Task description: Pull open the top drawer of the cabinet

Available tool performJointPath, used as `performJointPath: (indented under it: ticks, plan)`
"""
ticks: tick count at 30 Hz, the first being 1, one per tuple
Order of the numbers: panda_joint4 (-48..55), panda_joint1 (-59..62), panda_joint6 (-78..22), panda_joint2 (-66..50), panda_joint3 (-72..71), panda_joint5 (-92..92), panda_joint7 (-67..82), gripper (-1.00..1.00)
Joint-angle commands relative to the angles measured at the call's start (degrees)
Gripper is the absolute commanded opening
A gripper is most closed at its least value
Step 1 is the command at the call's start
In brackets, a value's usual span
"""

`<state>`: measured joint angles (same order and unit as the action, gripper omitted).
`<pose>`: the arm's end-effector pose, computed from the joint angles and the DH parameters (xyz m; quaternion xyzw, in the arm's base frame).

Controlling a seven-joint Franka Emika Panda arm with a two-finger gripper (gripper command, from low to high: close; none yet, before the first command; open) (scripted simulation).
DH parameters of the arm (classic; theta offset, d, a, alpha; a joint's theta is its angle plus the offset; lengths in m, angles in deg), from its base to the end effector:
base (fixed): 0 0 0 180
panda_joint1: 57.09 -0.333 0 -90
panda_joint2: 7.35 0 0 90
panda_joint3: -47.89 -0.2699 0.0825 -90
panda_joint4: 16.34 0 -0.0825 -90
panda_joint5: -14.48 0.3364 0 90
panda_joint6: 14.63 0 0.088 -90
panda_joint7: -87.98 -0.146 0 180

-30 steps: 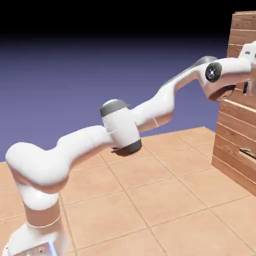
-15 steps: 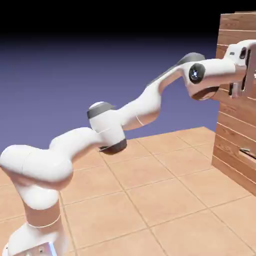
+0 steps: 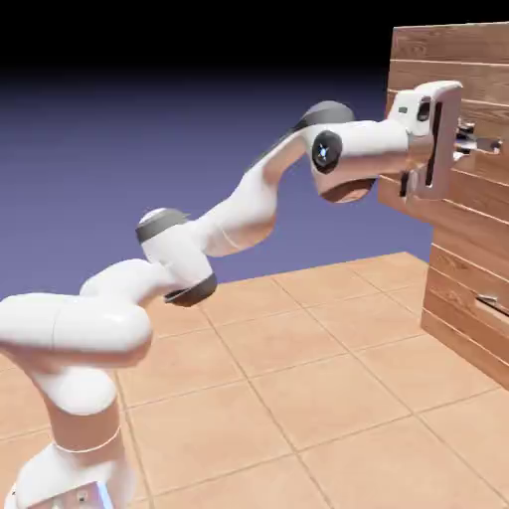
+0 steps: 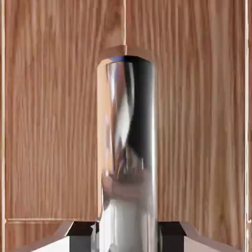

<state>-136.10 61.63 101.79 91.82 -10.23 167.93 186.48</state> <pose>0.5551 -0.0585 0.5738 0.6541 0.2709 0.6524 0.2704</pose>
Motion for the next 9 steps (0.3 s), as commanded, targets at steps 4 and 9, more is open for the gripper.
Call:
performJointPath:
  ticks: [4,9]
  plan:
    - [-8.3,-4.5,-3.9,1.2,1.2,-1.6,1.1,-1.0]
    - [-14.2,-8.1,-6.4,1.7,2.5,-3.7,2.3,1.0]
